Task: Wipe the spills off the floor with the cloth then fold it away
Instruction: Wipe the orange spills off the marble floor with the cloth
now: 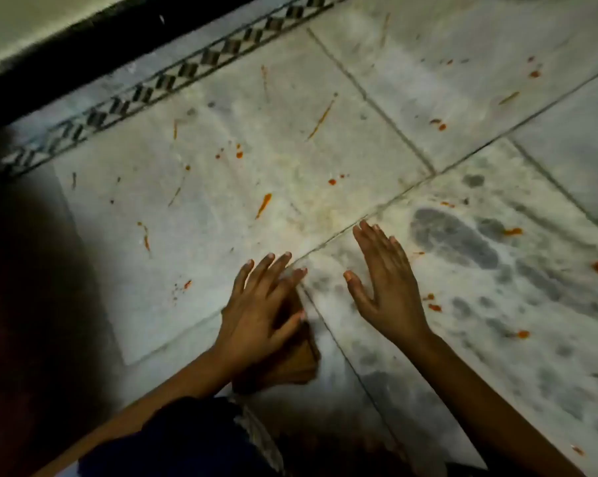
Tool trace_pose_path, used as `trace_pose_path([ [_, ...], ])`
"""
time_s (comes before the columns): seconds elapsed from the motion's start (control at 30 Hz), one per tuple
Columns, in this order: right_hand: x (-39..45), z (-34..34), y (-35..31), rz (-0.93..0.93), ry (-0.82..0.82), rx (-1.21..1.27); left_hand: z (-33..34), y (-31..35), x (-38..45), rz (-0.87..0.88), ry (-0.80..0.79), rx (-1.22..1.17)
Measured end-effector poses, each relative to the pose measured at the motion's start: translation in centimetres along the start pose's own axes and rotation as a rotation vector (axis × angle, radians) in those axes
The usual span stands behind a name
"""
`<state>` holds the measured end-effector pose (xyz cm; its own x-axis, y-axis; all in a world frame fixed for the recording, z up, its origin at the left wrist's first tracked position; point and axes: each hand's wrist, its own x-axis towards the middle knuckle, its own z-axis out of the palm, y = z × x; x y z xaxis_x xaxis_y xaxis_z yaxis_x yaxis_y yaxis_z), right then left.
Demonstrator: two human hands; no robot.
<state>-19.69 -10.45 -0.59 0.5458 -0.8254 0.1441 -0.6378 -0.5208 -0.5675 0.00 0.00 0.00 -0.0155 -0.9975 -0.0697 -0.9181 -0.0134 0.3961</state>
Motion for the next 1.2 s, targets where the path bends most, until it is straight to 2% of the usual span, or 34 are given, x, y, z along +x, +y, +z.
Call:
trace_pose_path([
  [0.13,-1.4,1.1,-0.9,0.040,-0.036,-0.015,2.1,-0.4,-4.5,-0.064,-0.114,0.121],
  [0.33,-0.9,3.1,-1.7,0.001,-0.098,-0.033,3.7,-1.5,-4.4,-0.027,-0.131,0.254],
  [0.5,-0.2,4.9,-2.7,0.002,-0.170,-0.014,2.3,-1.4,-3.6,0.014,-0.156,0.223],
  [0.6,0.4,6.2,-3.8,0.010,-0.173,0.003,1.9,-1.3,-3.7,0.027,-0.103,0.112],
  [0.73,1.3,7.0,-4.5,-0.054,-0.174,0.003,0.1,-3.0,-5.2,-0.100,0.026,-0.032],
  [0.9,2.4,8.1,-4.9,-0.080,-0.185,-0.029,-2.9,-7.8,-6.8,-0.425,0.243,-0.112],
  [1.1,2.9,10.3,-5.4,-0.047,-0.192,-0.150,-3.7,-12.6,-6.6,-0.518,0.185,0.076],
  [1.2,2.1,11.4,-5.3,-0.030,-0.223,-0.259,-2.0,-13.0,-5.0,-0.599,0.094,0.067],
])
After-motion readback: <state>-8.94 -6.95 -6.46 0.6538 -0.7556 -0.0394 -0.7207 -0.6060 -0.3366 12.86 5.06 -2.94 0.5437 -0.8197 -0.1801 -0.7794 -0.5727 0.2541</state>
